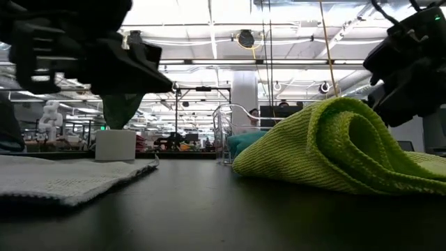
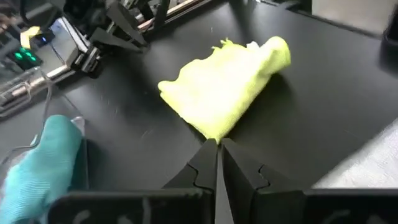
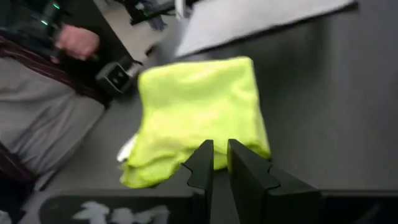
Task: Fold microfiber towels
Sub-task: Fold the green towel
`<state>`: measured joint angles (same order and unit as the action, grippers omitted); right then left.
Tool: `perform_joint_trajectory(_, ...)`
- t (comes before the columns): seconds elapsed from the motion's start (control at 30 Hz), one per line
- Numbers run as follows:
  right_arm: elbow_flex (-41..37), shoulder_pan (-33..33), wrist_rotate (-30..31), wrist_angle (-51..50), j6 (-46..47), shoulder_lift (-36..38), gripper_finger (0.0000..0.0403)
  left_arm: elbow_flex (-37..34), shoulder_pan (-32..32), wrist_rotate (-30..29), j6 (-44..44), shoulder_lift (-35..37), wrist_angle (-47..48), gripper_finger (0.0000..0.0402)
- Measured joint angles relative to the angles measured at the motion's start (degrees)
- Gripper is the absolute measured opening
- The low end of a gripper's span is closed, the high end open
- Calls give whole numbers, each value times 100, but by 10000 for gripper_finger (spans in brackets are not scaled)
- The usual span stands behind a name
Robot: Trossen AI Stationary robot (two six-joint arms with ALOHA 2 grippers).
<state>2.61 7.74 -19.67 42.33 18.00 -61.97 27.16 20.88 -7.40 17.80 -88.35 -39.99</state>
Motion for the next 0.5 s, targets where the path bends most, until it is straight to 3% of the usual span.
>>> perform_joint_trajectory(0.13,0,221,20,682,105,-307,52,67,-138,542,64,-185,44,45)
perform_joint_trajectory(0.33,65,413,349,874,349,-765,74,420,-51,1131,326,-892,56,125)
perform_joint_trajectory(0.43,98,478,351,977,410,-1031,81,779,-10,1051,462,-1316,125,168)
perform_joint_trajectory(0.5,192,513,351,1007,401,-1201,83,996,5,657,584,-1520,162,193)
